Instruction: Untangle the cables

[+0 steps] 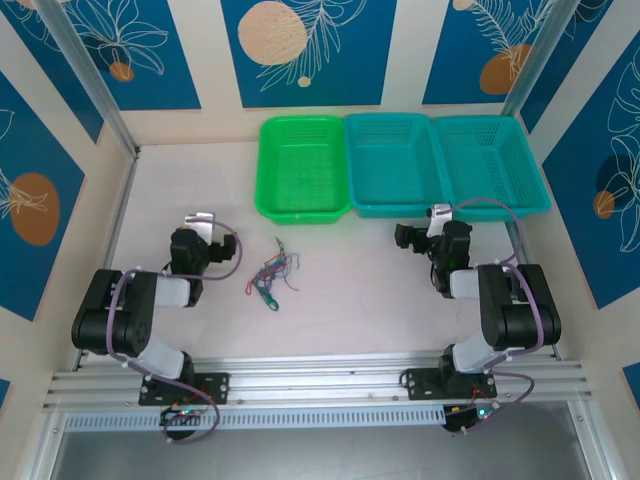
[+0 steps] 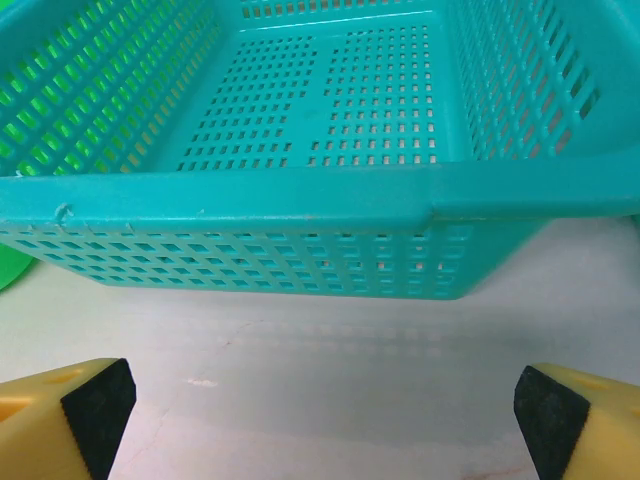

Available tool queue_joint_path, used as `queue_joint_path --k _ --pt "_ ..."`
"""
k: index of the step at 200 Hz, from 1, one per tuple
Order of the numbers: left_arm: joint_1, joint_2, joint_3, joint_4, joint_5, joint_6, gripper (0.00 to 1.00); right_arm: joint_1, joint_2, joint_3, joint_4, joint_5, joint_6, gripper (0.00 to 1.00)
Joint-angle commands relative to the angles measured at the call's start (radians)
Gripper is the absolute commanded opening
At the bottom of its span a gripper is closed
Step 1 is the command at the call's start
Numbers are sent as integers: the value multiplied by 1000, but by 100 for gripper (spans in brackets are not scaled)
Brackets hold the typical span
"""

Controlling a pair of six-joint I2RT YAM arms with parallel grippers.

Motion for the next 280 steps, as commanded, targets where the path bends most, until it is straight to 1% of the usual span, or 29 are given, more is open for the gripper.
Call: queue_joint_path --k 1,133,148,155,163,173,184,193,204,220,233,248,257,280 --pt "5 -3 7 20 -3 11 100 -4 -8 19 0 -15 -21 99" --pt "7 -2 7 20 2 10 100 -9 -10 16 4 -24 -19 99" --pt "7 -3 6 22 1 10 100 1 -24 12 2 12 -15 99" --pt "7 -5 6 23 10 14 100 9 -59 5 -8 45 -13 99" --pt "7 -8 1 27 28 22 100 33 -117 3 -60 118 -12 99" --pt "7 -28 -10 34 34 27 100 56 -218 23 -192 217 13 99" --pt "6 -70 -31 36 3 16 100 59 -324 67 -384 283 121 99" --pt "6 -122 -47 20 -32 6 100 56 -404 105 -532 295 213 99" --pt "5 -197 -53 -50 -79 -4 100 57 -487 143 -667 280 297 99" --pt "3 -334 -37 -203 -154 -49 100 70 -572 195 -805 197 368 99" --pt "2 -446 -1 -364 -153 -96 100 98 -599 265 -910 102 392 100" --pt "0 -547 59 -541 -94 -164 100 165 -589 366 -1023 32 394 100" --pt "-6 -585 105 -646 -33 -217 100 215 -568 421 -1065 -22 379 100" --pt "-37 -605 221 -867 153 -369 98 369 -467 561 -1155 -151 347 100"
